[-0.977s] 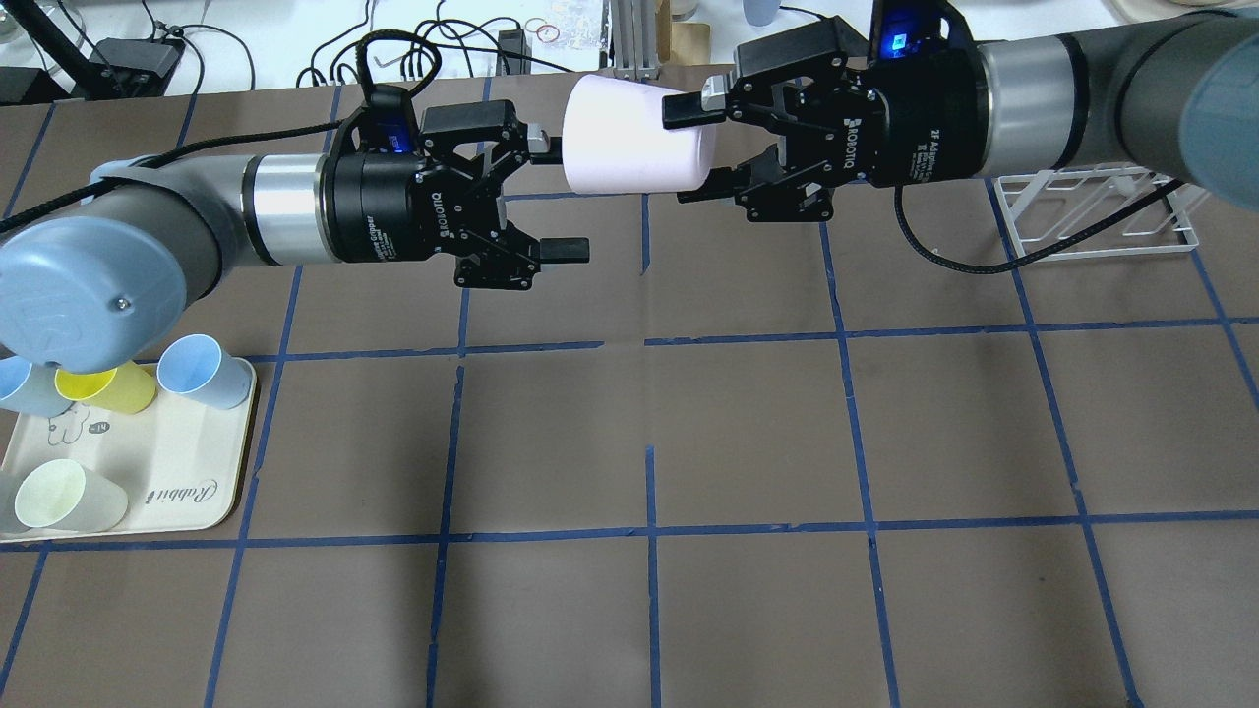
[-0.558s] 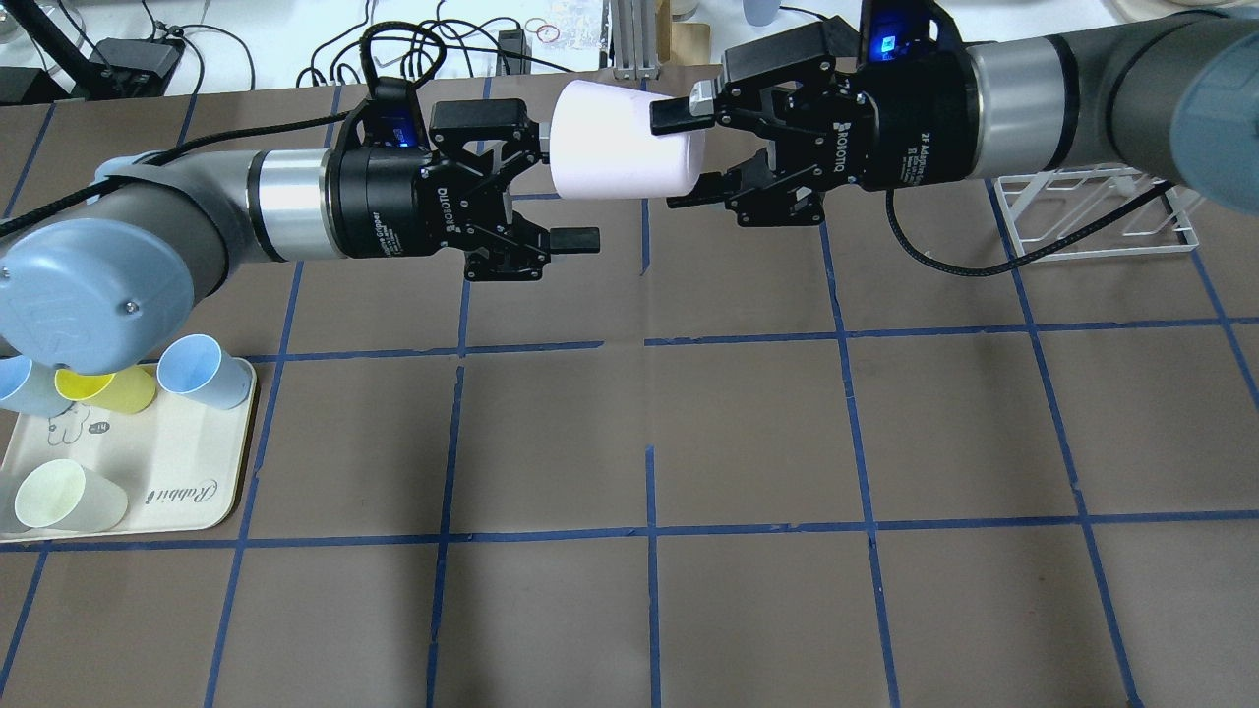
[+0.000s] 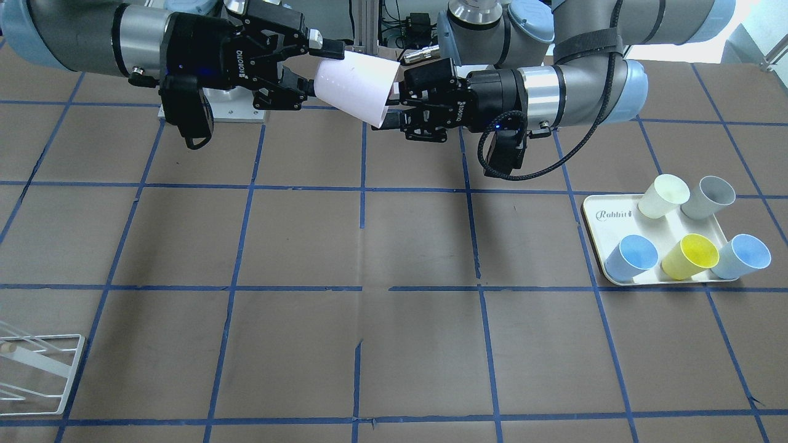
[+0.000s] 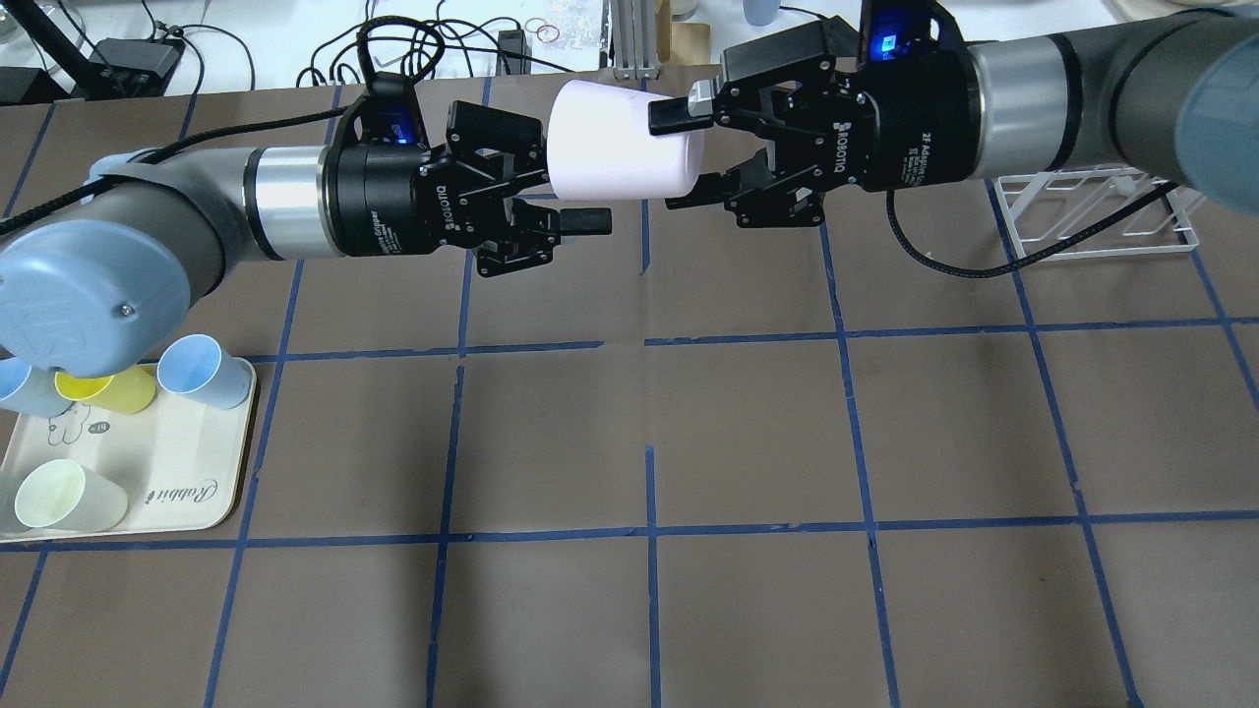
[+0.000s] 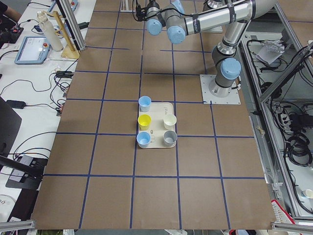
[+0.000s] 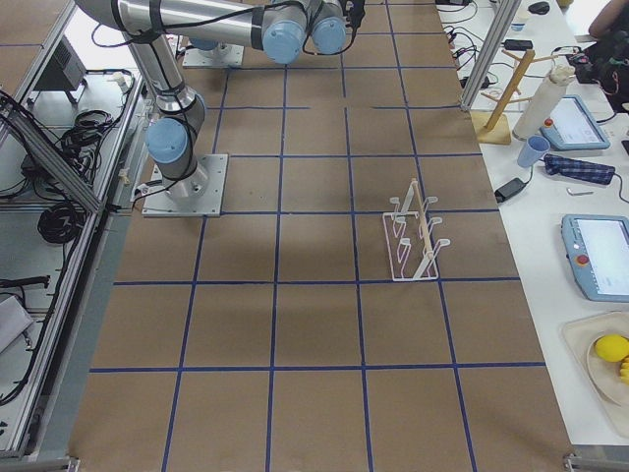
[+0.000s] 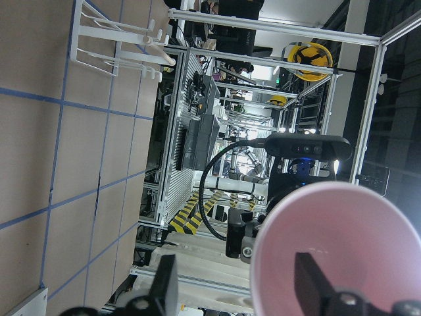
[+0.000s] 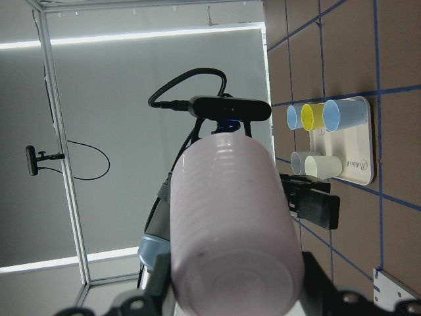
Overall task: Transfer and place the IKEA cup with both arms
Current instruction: 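Close the left gripper on the cup's open end beside the right gripper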
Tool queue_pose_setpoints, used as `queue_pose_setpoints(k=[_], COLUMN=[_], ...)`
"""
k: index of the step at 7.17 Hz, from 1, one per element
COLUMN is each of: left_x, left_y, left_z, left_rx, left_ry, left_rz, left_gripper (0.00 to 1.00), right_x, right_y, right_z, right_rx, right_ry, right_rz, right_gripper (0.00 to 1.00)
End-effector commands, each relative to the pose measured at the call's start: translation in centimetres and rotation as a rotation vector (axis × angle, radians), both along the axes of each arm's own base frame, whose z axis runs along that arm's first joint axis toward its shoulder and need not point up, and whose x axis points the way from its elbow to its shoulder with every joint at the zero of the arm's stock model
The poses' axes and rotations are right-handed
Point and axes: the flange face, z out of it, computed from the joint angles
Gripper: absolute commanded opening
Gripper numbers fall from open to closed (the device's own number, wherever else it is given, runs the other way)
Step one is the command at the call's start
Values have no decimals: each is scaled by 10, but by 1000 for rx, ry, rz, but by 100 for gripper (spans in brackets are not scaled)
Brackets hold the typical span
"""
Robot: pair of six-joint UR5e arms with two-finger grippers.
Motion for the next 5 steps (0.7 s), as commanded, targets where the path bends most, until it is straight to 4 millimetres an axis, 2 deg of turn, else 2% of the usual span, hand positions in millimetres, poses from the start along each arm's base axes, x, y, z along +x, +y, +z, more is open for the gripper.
queue_pose_setpoints(k=[1,3,4,5], left_x=[0,-1,-1,0], left_y=[3,3,2,3], left_z=[6,9,8,7], left_rx=[-11,-12,-13,-16], left_ry=[2,26,26,25], left_rz=[3,16,16,16], left_gripper=[49,48,33,5], right_x=[1,3,3,3], right_y=[1,2,2,3], right_z=[0,2,2,3], right_rx=[0,-5,-5,-5], right_ry=[0,1,-1,-1], right_rz=[1,6,5,5], right_gripper=[11,14,14,14])
